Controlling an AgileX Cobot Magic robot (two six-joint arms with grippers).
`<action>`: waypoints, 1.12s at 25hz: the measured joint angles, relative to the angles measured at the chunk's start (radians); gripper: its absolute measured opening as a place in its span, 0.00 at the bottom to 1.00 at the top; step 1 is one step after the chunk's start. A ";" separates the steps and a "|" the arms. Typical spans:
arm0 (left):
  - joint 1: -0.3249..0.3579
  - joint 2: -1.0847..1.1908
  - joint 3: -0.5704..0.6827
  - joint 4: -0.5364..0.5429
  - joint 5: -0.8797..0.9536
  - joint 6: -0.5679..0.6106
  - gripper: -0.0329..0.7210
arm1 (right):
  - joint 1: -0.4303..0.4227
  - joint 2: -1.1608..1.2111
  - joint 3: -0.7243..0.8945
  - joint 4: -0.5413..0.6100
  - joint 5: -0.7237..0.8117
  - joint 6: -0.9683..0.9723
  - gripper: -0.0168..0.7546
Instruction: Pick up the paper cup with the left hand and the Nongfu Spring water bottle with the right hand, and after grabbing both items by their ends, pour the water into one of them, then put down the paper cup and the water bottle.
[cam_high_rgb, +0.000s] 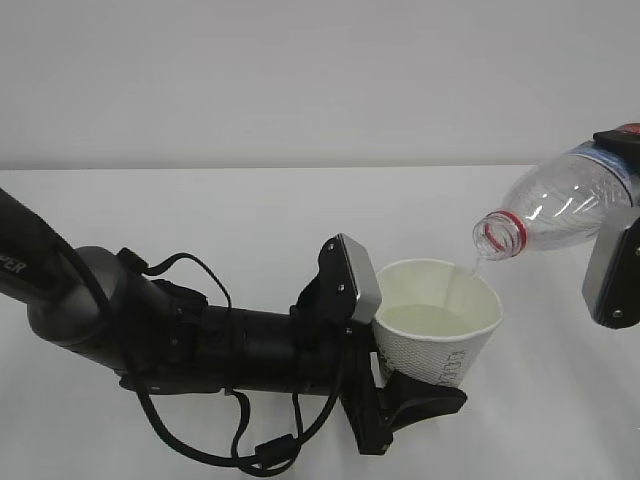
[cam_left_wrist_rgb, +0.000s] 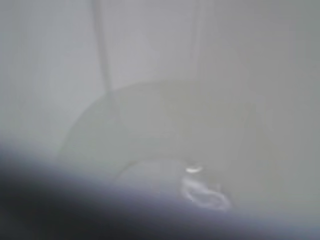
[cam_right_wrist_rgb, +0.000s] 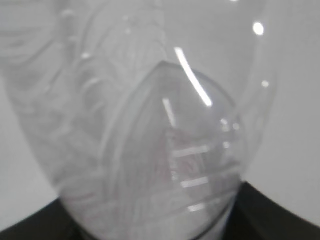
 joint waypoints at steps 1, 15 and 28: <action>0.000 0.000 0.000 0.000 0.000 0.000 0.72 | 0.000 0.000 0.000 0.000 0.000 -0.001 0.55; 0.000 0.000 0.000 0.000 0.000 0.000 0.72 | 0.000 0.000 0.000 0.000 -0.003 -0.005 0.55; 0.000 0.000 0.000 0.000 0.000 0.000 0.72 | 0.000 0.000 0.000 0.000 -0.005 -0.008 0.55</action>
